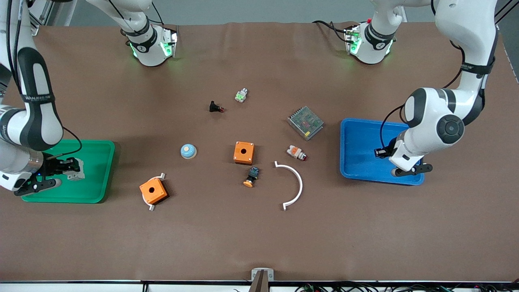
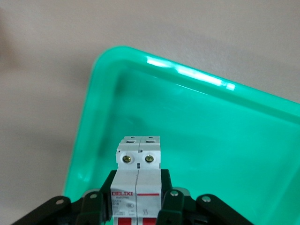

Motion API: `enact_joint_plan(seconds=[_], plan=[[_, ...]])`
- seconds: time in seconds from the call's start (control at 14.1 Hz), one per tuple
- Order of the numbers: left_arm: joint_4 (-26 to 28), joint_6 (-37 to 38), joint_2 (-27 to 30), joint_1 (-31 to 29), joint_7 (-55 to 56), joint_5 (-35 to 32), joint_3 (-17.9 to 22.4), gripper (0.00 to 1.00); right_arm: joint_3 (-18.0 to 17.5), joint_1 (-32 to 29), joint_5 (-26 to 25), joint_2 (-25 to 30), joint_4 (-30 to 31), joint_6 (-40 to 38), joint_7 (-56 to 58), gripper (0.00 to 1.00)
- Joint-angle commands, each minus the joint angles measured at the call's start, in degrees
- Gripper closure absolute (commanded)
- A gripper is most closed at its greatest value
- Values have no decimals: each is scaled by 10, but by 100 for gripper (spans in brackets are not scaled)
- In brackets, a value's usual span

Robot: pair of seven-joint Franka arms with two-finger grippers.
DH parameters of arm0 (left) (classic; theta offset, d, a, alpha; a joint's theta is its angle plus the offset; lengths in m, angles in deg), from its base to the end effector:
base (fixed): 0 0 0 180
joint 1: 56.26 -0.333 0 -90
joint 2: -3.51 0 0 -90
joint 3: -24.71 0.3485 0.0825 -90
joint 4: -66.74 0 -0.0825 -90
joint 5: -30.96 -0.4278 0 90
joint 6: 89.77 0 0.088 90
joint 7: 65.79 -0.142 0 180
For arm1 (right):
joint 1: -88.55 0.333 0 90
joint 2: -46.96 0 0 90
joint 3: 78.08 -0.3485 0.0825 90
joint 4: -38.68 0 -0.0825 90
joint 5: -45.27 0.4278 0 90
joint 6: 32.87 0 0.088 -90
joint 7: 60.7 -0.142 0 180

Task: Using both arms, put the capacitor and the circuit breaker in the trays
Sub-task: 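Carry the breaker to the green tray while the left gripper carries the capacitor, then lower the breaker into the green tray while the left gripper lowers the capacitor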

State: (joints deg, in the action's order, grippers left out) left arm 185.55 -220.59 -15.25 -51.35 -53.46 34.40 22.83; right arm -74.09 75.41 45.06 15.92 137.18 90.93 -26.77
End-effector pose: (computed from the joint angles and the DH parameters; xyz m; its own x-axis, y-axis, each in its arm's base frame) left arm 0.6059 -0.0752 0.2252 0.9825 0.1366 -0.1267 0.1408 -0.9897 0.0245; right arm 0.6759 -0.2051 0.2311 0.9488 0.2985 -0.1037 0.2977 -0.9544 -0.0231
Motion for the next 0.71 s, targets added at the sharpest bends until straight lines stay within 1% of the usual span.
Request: enact_joint_plan(seconds=[0.0, 0.07, 0.14, 0.21, 0.28, 0.35, 0.42, 0.49, 0.57, 0.64], plan=[[52, -53, 9, -10, -27, 9, -6, 98, -13, -16, -8, -30, -9, 9, 26, 96], [56, -59, 1, -13, -27, 9, -5, 97, -13, -16, -8, -38, -9, 18, 26, 93], [56, -66, -13, -15, -28, 8, -6, 95, -13, -15, -9, -40, -9, 21, 27, 85], [56, -76, -21, -14, -28, 8, -6, 93, -13, -17, -9, -45, -10, 24, 31, 65], [55, -77, -23, -15, -29, 8, -6, 89, -13, -17, -9, -47, -11, 24, 38, 26], [54, -77, -22, -14, -30, 8, -6, 82, -13, -15, -9, -47, -12, 22, 42, 0], [52, -76, -19, -14, -30, 8, -6, 67, -13, -14, -9, -44, -13, 17, 45, 0], [50, -76, -18, -13, -30, 8, -7, 55, -14, -14, -6, -35, -15, 9, 45, 0], [48, -76, -15, -11, -30, 8, -7, 38, -17, -13, -4, -21, -16, -11, 42, 0], [42, -76, -7, -11, -29, 8, -12, 0, -17, -10, 6, 3, -18, -29, 33, 0]])
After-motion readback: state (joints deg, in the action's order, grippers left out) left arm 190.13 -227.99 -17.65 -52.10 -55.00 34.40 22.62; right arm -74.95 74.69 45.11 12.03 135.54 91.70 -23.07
